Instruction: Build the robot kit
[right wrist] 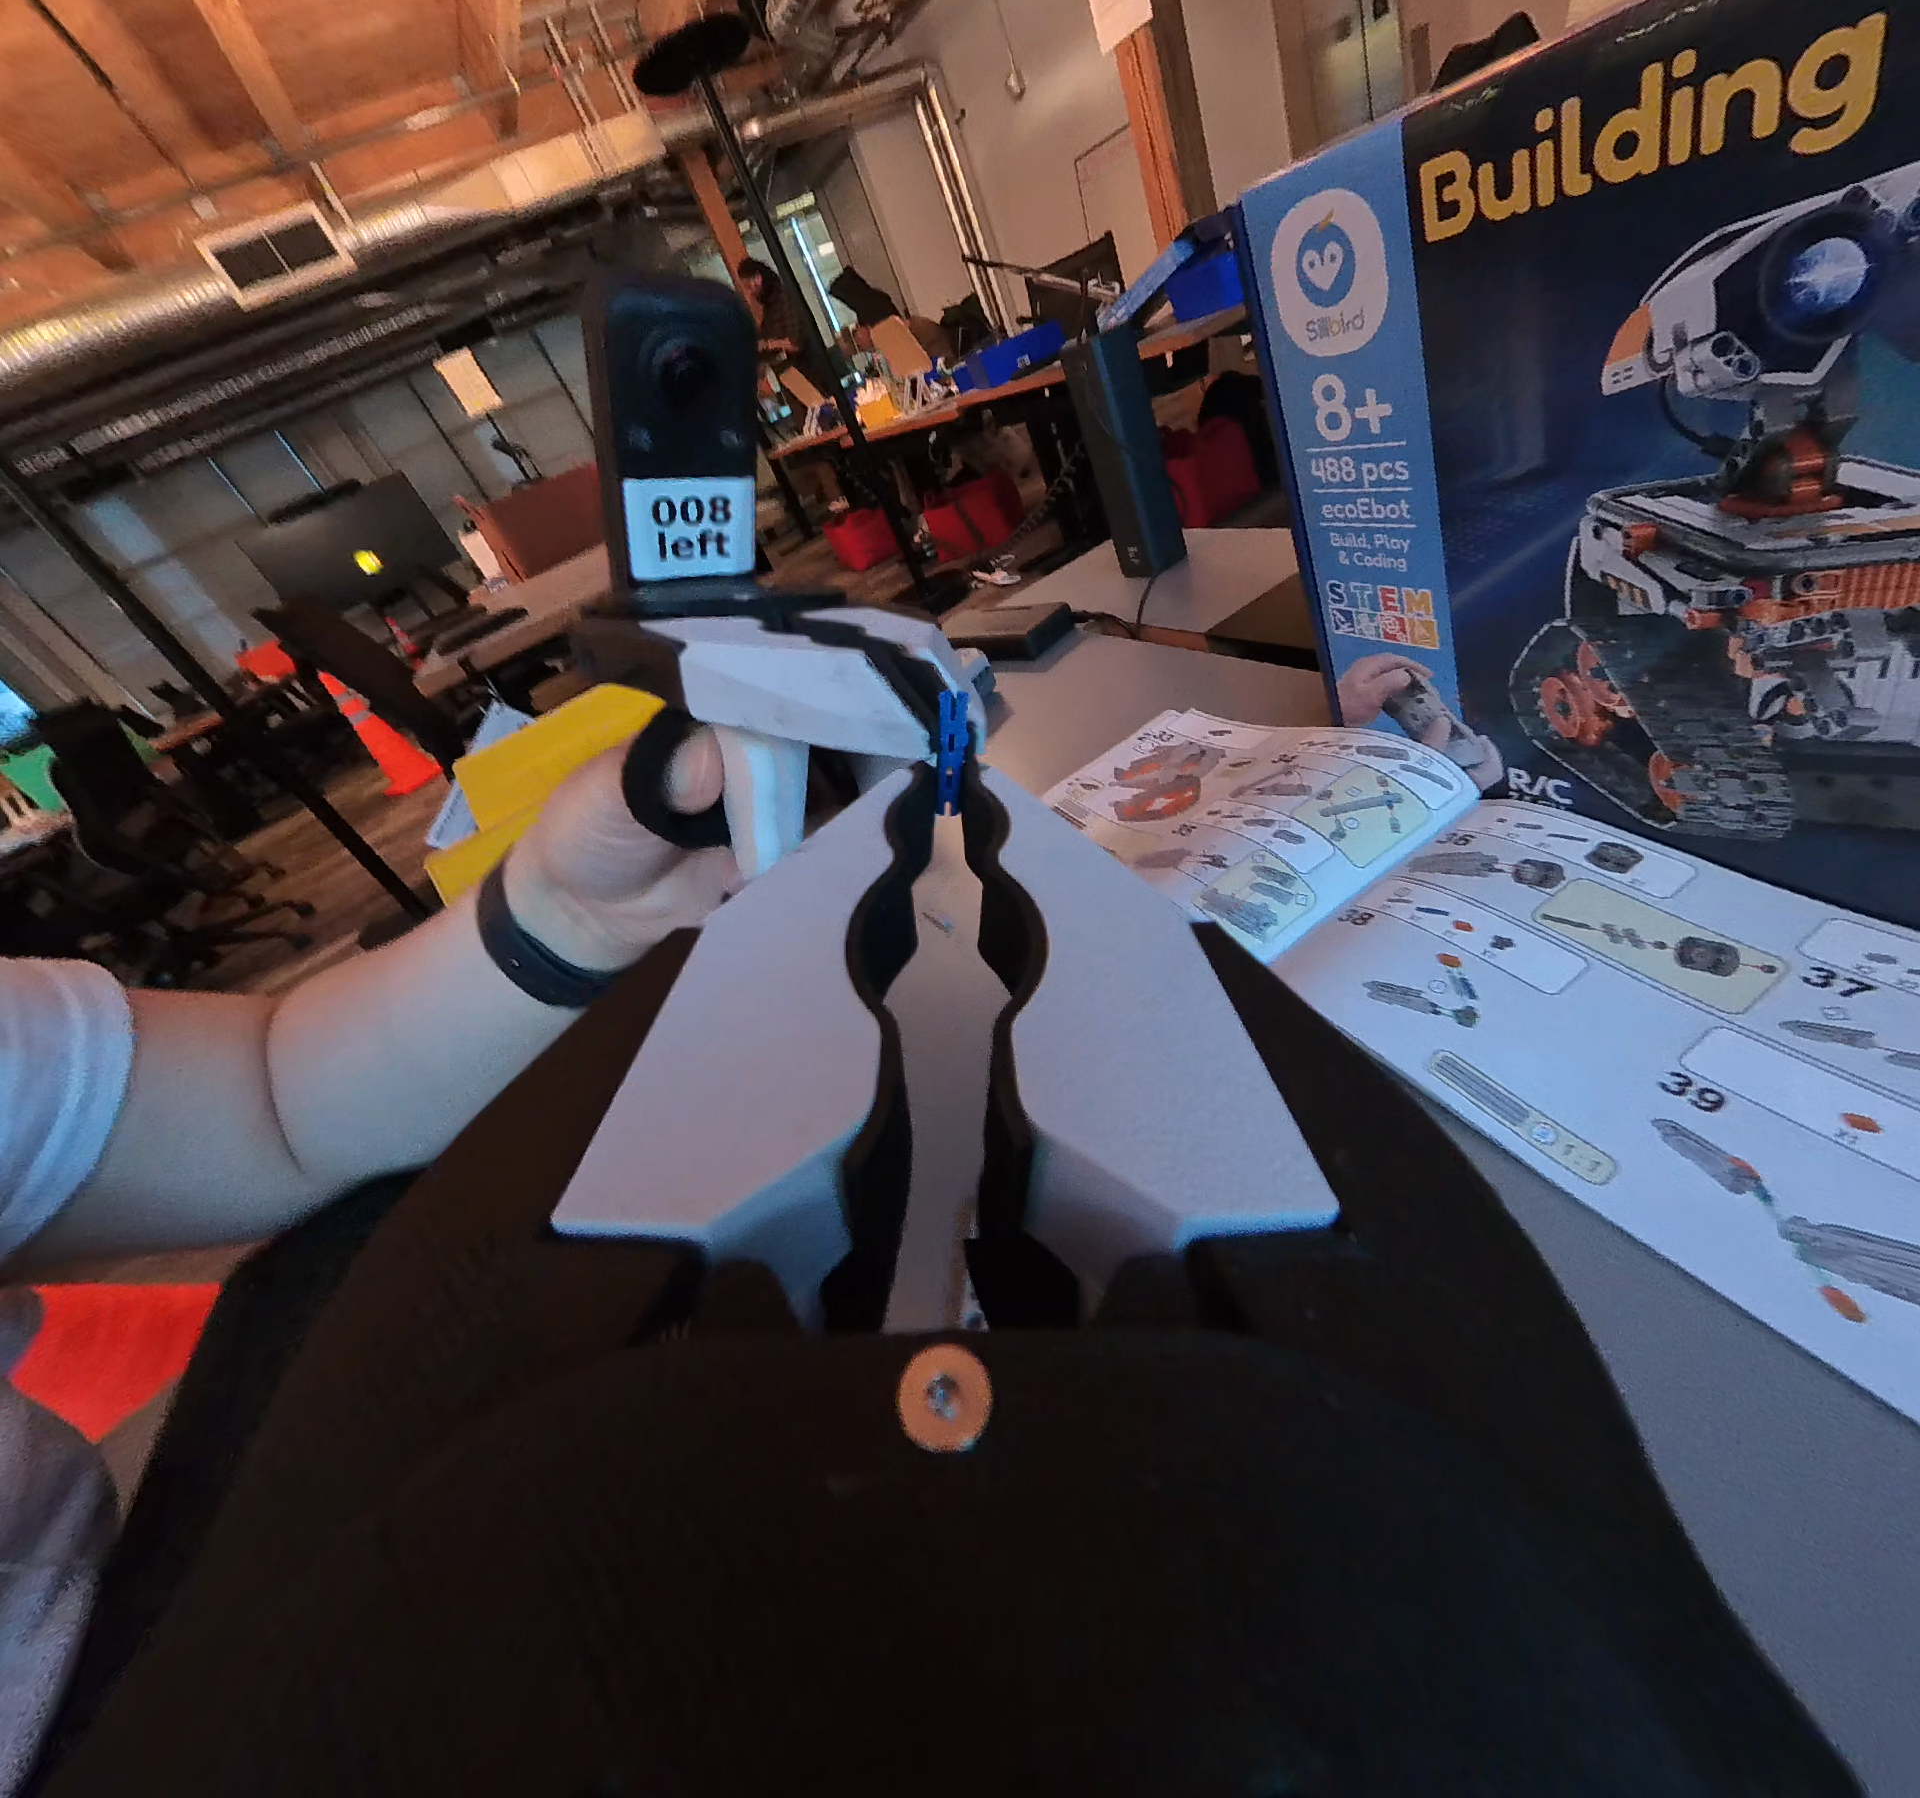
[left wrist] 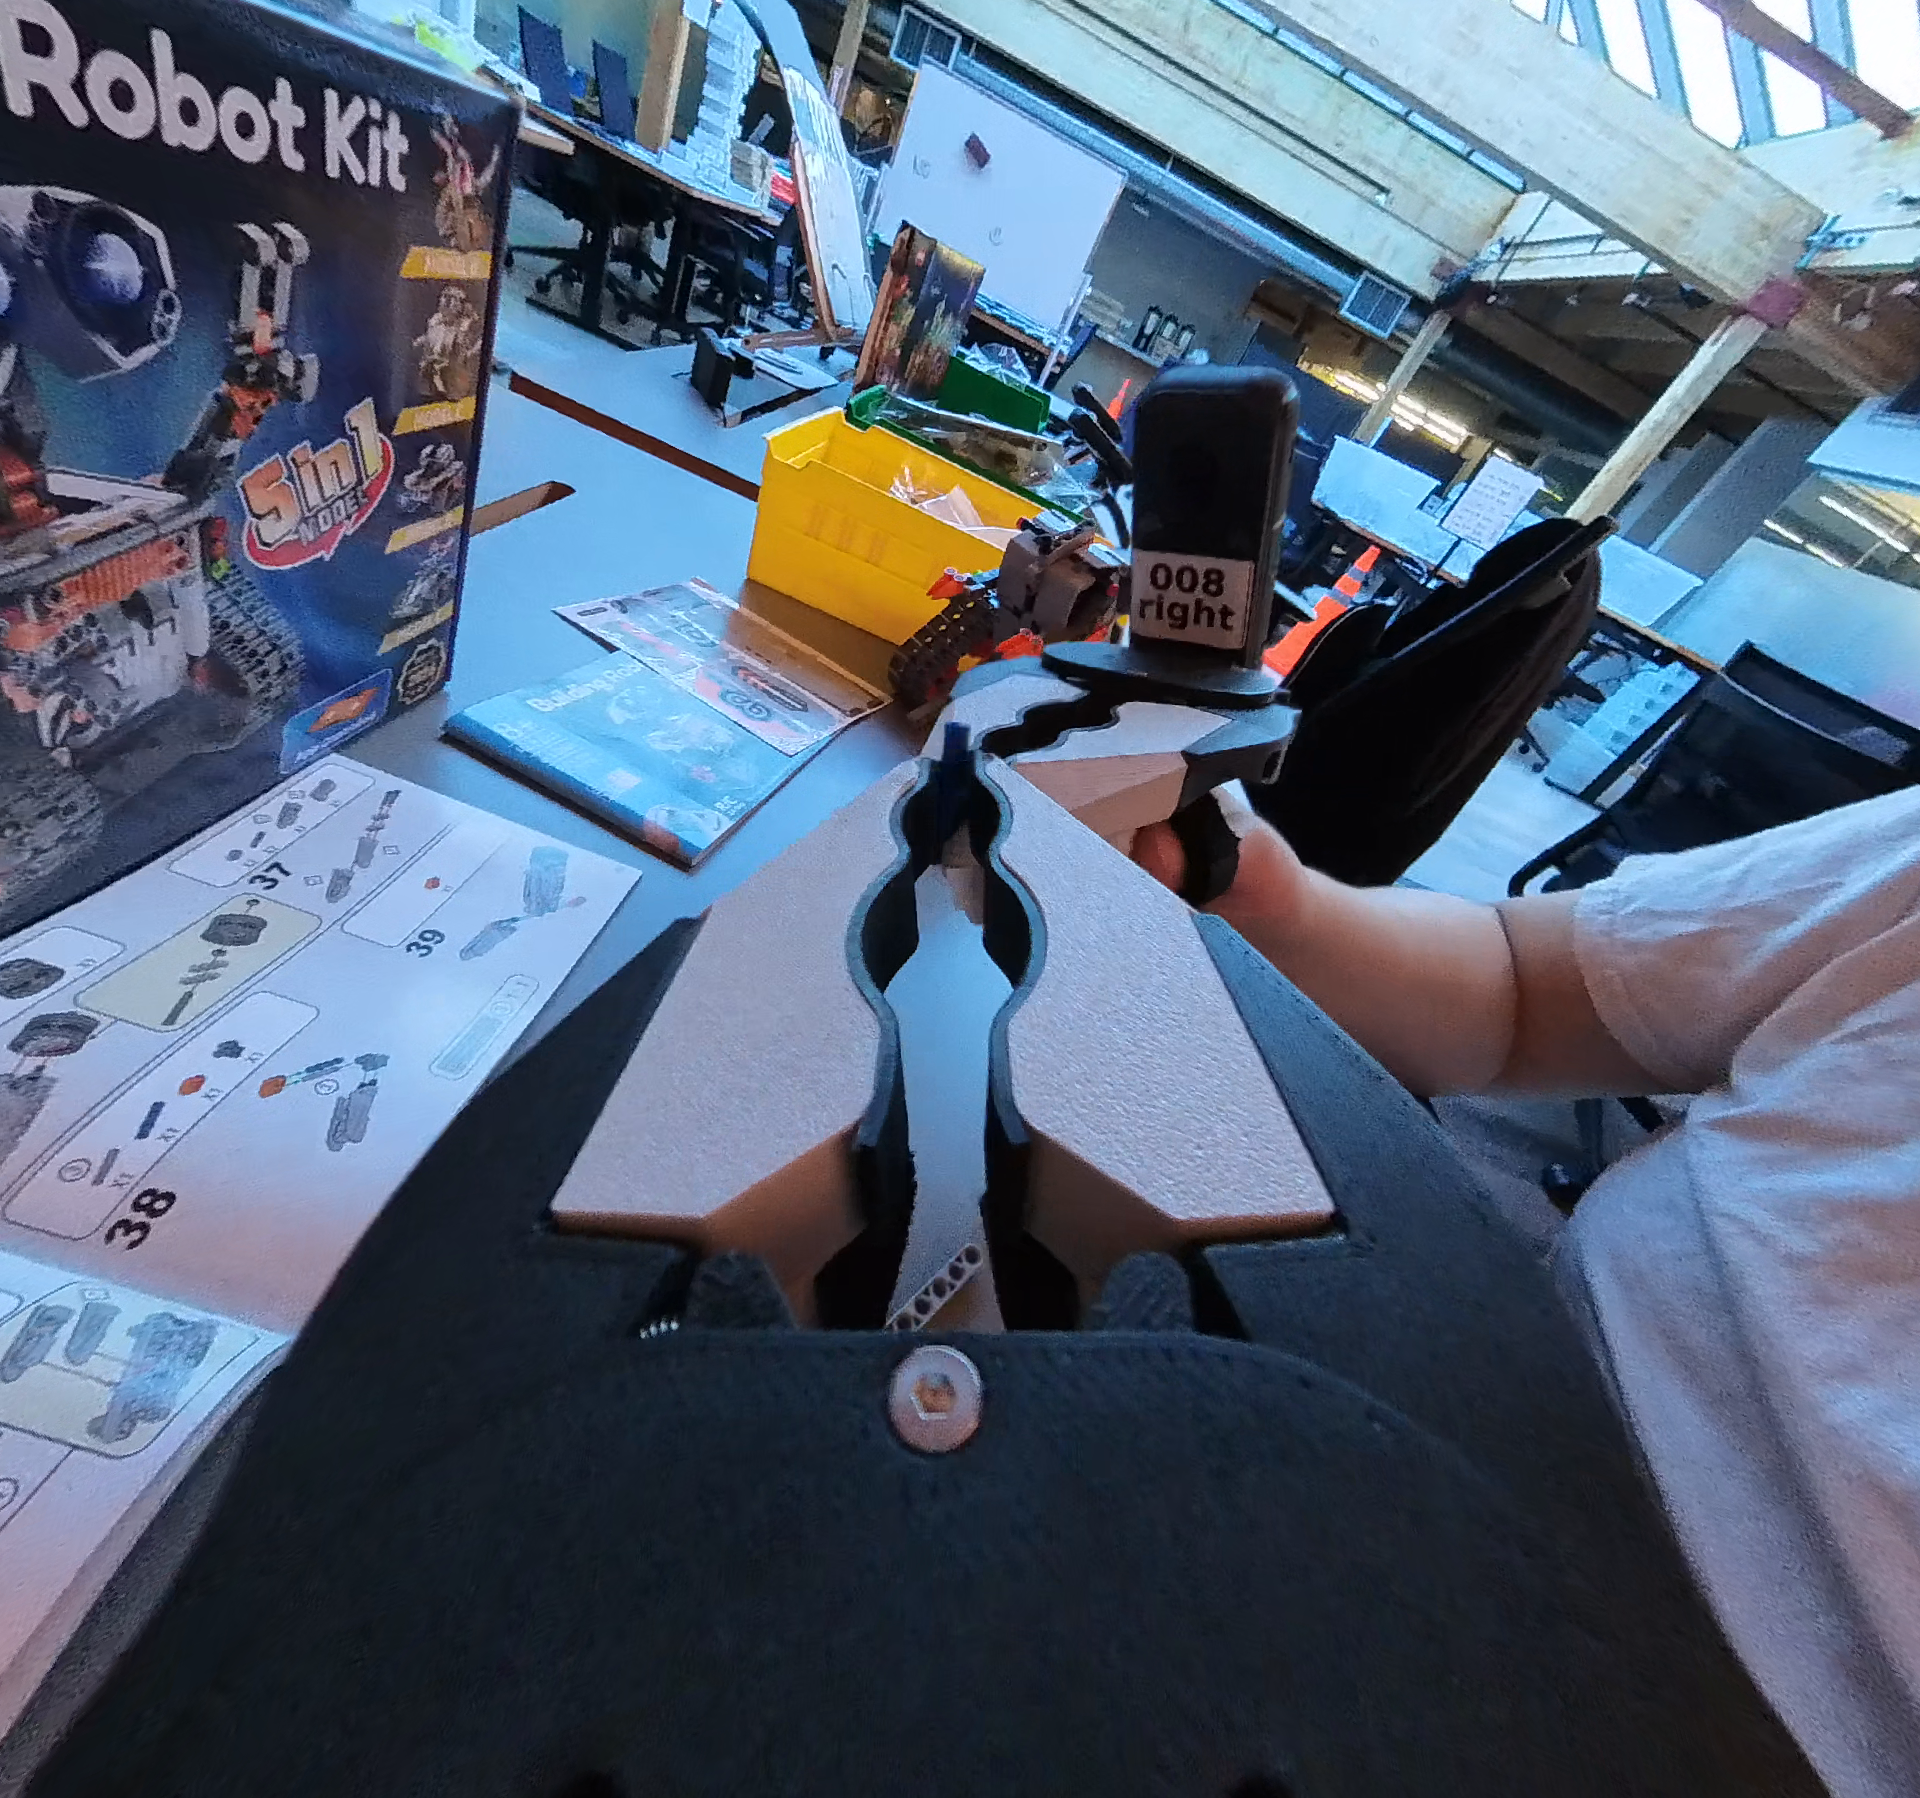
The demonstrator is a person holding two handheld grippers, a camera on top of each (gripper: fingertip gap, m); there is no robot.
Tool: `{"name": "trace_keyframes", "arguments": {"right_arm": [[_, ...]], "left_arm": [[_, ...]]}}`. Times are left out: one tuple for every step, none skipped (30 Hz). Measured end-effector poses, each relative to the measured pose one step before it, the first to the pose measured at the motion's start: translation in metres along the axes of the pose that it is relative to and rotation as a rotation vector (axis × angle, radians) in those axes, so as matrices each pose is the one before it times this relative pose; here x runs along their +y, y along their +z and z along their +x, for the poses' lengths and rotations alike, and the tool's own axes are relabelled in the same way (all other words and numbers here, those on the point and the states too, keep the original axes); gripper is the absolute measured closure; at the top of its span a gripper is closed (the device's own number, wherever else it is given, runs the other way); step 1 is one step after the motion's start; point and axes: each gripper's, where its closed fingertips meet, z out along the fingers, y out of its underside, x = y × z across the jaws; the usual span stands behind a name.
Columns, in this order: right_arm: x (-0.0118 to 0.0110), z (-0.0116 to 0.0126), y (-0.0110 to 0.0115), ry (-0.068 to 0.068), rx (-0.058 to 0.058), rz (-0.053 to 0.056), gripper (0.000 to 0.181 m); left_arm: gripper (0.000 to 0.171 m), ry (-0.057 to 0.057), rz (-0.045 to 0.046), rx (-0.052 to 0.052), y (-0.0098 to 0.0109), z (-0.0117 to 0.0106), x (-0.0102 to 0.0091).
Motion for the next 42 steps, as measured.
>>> {"name": "trace_keyframes", "arguments": {"right_arm": [[0.00186, 0.00189, -0.00074, -0.0346, 0.0153, -0.0231, 0.178], [0.00152, 0.00339, -0.00068, -0.0606, 0.0345, -0.0243, 0.178], [0.00167, 0.00529, -0.00115, -0.0970, 0.0563, -0.0303, 0.178], [0.00135, 0.00504, -0.00147, -0.1167, 0.0633, -0.0313, 0.178], [0.00063, 0.00281, -0.00127, -0.1242, 0.0532, -0.0284, 0.178], [0.00102, 0.00259, -0.00105, -0.1196, 0.0540, -0.0323, 0.178], [0.00073, 0.00259, -0.00117, -0.1082, 0.0536, -0.0262, 0.177], [-0.00080, 0.00076, -0.00104, -0.0889, 0.0401, -0.0099, 0.177], [-0.00145, -0.00058, -0.00082, -0.0658, 0.0266, -0.0025, 0.177], [-0.00017, -0.00180, 0.00018, -0.0506, 0.0123, -0.0111, 0.177], [0.00076, -0.00211, 0.00078, -0.0377, 0.0044, -0.0142, 0.177], [0.00027, -0.00288, 0.00067, -0.0330, -0.0029, -0.0066, 0.177], [0.00022, -0.00202, 0.00041, -0.0308, 0.0008, -0.0033, 0.177], [0.00177, 0.00052, 0.00003, -0.0290, 0.0119, -0.0108, 0.177], [0.00147, -0.00113, -0.00004, -0.0258, -0.0047, -0.0081, 0.177], [-0.00005, -0.00250, -0.00032, -0.0179, -0.0171, 0.0039, 0.177], [0.00047, 0.00015, -0.00068, -0.0071, -0.0054, 0.0007, 0.177], [-0.00011, 0.00033, -0.00083, 0.0067, -0.0077, 0.0043, 0.177], [-0.00026, -0.00040, -0.00106, 0.0114, -0.0118, 0.0071, 0.177], [-0.00169, -0.00014, -0.00155, 0.0037, -0.0060, 0.0204, 0.177], [-0.00456, 0.00138, -0.00266, -0.0039, 0.0062, 0.0440, 0.176], [-0.00736, 0.00309, -0.00405, -0.0027, 0.0161, 0.0653, 0.176], [-0.00802, 0.00428, -0.00514, 0.0018, 0.0212, 0.0770, 0.176], [-0.00749, 0.00432, -0.00503, 0.0166, 0.0151, 0.0781, 0.174], [-0.00544, 0.00211, -0.00407, 0.0352, -0.0103, 0.0583, 0.174], [-0.00456, -0.00005, -0.00247, 0.0512, -0.0296, 0.0412, 0.175], [-0.00385, -0.00130, -0.00160, 0.0469, -0.0367, 0.0297, 0.174], [-0.00268, 0.00099, -0.00159, 0.0312, -0.0130, 0.0189, 0.171], [-0.00236, 0.00033, -0.00156, 0.0115, -0.0081, 0.0155, 0.168], [-0.00167, -0.00031, -0.00162, -0.0025, -0.0070, 0.0086, 0.166], [-0.00125, -0.00067, -0.00131, -0.0084, -0.0058, 0.0040, 0.166], [-0.00018, -0.00115, -0.00060, -0.0088, -0.0078, -0.0035, 0.167], [0.00172, -0.00105, 0.00005, -0.0120, -0.0055, -0.0145, 0.166], [0.00226, -0.00013, 0.00028, -0.0163, 0.0031, -0.0160, 0.166], [0.00129, -0.00065, 0.00037, -0.0165, 0.0020, -0.0080, 0.166], [0.00124, -0.00061, 0.00049, -0.0142, 0.0021, -0.0078, 0.167], [0.00140, -0.00110, 0.00073, -0.0123, -0.0017, -0.0089, 0.167], [0.00220, -0.00045, 0.00064, -0.0125, 0.0020, -0.0134, 0.170], [0.00179, -0.00084, 0.00015, -0.0135, -0.0008, -0.0113, 0.177], [0.00022, -0.00001, -0.00012, -0.0072, 0.0014, -0.0017, 0.178], [-0.00023, -0.00069, -0.00014, 0.0077, -0.0099, -0.0017, 0.178], [-0.00007, -0.00150, -0.00014, 0.0240, -0.0229, -0.0027, 0.177]], "left_arm": [[0.169, -0.0060, -0.01007, 0.0047, -0.00021, -0.00084, 0.00143], [0.170, -0.0100, -0.01682, -0.0012, -0.00142, -0.00180, 0.00132], [0.168, -0.0098, -0.01778, -0.0075, -0.00230, -0.00270, 0.00071], [0.155, -0.0025, -0.00802, -0.0070, -0.00217, -0.00157, -0.00110], [0.147, 0.0036, -0.00599, -0.0060, -0.00184, -0.00006, -0.00133], [0.143, 0.0082, -0.01103, -0.0129, -0.00085, 0.00006, -0.00033], [0.141, 0.0118, -0.01591, -0.0171, 0.00030, 0.00016, 0.00079], [0.141, 0.0156, -0.02184, -0.0207, 0.00132, -0.00003, 0.00234], [0.141, 0.0174, -0.02910, -0.0243, 0.00227, -0.00062, 0.00392], [0.141, 0.0168, -0.02364, -0.0181, 0.00288, 0.00025, 0.00342], [0.143, 0.0126, -0.01439, -0.0160, 0.00272, 0.00021, 0.00254], [0.145, 0.0118, -0.00852, -0.0148, 0.00230, -0.00035, 0.00165], [0.146, 0.0156, 0.00135, -0.0102, 0.00162, -0.00023, 0.00047], [0.151, 0.0168, 0.00554, -0.0008, 0.00094, 0.00063, 0.00032], [0.161, 0.0106, 0.00262, 0.0102, 0.00060, 0.00168, 0.00079], [0.166, 0.0002, -0.00092, 0.0065, 0.00038, 0.00058, 0.00100], [0.167, -0.0021, 0.00091, 0.0038, 0.00017, 0.00015, 0.00023], [0.166, -0.0002, 0.00407, 0.0066, 0.00042, 0.00077, -0.00001], [0.167, 0.0004, 0.00281, 0.0041, 0.00019, 0.00041, 0.00000], [0.168, 0.0004, 0.00285, 0.0033, -0.00051, 0.00038, -0.00035], [0.168, -0.0058, 0.01382, 0.0100, -0.00137, 0.00123, -0.00231], [0.169, -0.0255, 0.03060, 0.0261, -0.00197, 0.00280, -0.00482], [0.169, -0.0504, 0.03916, 0.0374, -0.00204, 0.00355, -0.00598], [0.169, -0.0587, 0.03821, 0.0418, -0.00218, 0.00337, -0.00569], [0.169, -0.0531, 0.03177, 0.0534, -0.00200, 0.00464, -0.00461], [0.169, -0.0425, 0.02241, 0.0489, -0.00148, 0.00434, -0.00338], [0.170, -0.0259, 0.01895, 0.0296, -0.00103, 0.00245, -0.00266], [0.169, -0.0085, 0.00813, 0.0212, -0.00037, 0.00231, -0.00094], [0.170, -0.0007, -0.00368, 0.0111, 0.00025, 0.00154, 0.00028], [0.169, 0.0038, -0.00517, 0.0008, 0.00046, 0.00066, 0.00060], [0.169, 0.0061, -0.00378, -0.0016, 0.00065, 0.00054, 0.00054], [0.170, 0.0041, -0.00704, -0.0016, 0.00090, 0.00039, 0.00130], [0.170, 0.0005, -0.00638, -0.0028, 0.00123, -0.00007, 0.00135], [0.169, -0.0013, -0.00355, 0.0041, 0.00121, 0.00073, 0.00122], [0.169, -0.0055, -0.00359, 0.0072, 0.00140, 0.00100, 0.00119], [0.170, -0.0092, -0.00363, 0.0051, 0.00108, 0.00033, 0.00124], [0.169, -0.0081, -0.00412, 0.0033, 0.00095, 0.00004, 0.00121], [0.169, -0.0051, -0.00263, 0.0026, 0.00057, -0.00007, 0.00085], [0.169, -0.0046, -0.00203, 0.0018, 0.00042, -0.00002, 0.00064], [0.169, -0.0027, -0.00154, 0.0020, 0.00017, -0.00002, 0.00039], [0.169, 0.0047, -0.00371, 0.0054, -0.00015, 0.00053, 0.00036], [0.169, 0.0211, -0.01342, 0.0047, -0.00036, 0.00076, 0.00104]]}}
